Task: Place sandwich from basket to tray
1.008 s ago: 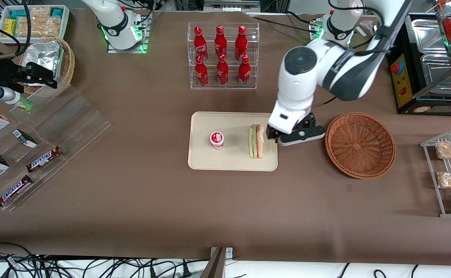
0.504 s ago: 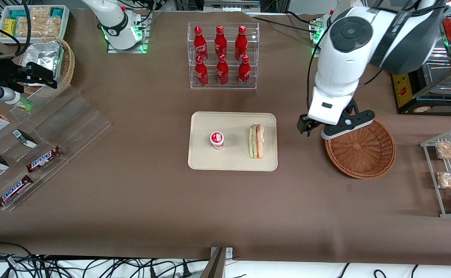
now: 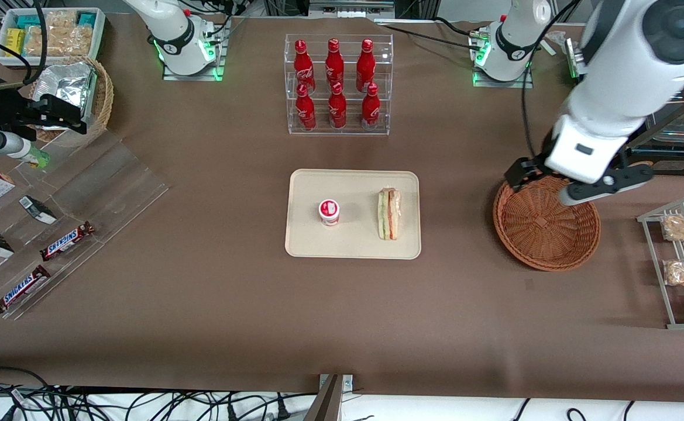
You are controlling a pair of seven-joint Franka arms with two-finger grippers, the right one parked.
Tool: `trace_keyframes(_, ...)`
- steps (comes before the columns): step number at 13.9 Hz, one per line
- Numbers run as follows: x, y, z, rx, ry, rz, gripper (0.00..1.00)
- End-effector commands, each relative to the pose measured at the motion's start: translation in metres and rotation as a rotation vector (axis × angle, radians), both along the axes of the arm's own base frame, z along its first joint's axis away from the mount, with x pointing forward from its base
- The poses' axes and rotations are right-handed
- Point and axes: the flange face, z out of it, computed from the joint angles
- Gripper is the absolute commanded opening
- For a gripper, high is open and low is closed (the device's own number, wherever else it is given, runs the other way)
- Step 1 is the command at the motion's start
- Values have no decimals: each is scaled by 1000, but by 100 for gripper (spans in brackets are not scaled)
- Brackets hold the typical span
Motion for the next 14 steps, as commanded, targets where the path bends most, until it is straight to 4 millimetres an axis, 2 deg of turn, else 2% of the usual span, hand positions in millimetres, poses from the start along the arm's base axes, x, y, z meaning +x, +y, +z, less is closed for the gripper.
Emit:
trace_keyframes(1,-18,39,19,-24,21,-62,100)
trace_keyframes(4,-24,82,33,-31,34,-146,100)
trace_keyframes(7,-27,108,37,-51,47,-244,100)
trace_keyframes(10,-29,113,37,-62,62,-339,100)
trace_keyframes(14,-30,110,38,-60,62,-352,100)
